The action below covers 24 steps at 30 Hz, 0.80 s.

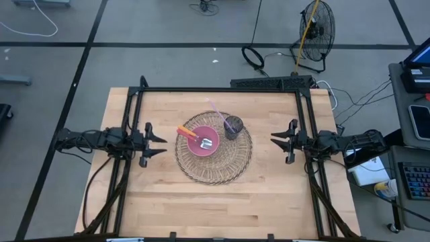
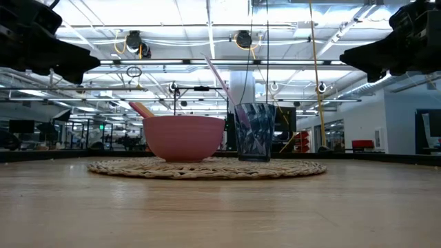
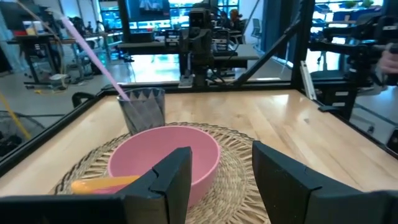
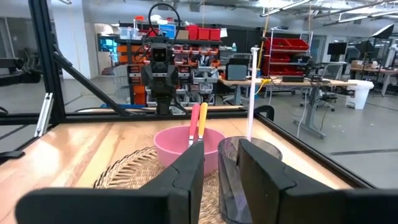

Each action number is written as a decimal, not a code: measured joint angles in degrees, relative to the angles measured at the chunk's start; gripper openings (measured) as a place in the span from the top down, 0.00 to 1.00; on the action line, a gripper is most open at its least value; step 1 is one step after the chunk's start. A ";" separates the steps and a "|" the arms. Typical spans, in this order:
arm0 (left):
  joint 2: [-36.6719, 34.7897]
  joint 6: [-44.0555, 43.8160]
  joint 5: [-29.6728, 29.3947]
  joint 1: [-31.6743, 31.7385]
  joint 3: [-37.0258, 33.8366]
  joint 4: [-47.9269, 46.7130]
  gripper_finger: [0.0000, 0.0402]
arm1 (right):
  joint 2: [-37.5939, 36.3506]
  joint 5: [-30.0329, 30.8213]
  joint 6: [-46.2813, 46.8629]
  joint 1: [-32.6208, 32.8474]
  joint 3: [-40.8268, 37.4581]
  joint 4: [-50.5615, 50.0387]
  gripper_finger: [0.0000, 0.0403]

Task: Pick & Place Utensil
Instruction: Return to Home Position

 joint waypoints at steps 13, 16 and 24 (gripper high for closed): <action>0.00 1.78 1.27 0.00 -0.04 0.14 0.58 | 0.00 -3.04 -1.15 -2.04 -0.93 -0.05 0.78; 0.00 1.93 1.33 0.00 -0.07 0.16 0.58 | 0.00 -5.23 -1.64 -3.64 -0.97 -0.02 0.78; 0.00 2.09 1.33 0.00 -0.07 0.16 0.58 | 0.04 -6.29 -1.33 -6.49 -1.02 -1.19 0.78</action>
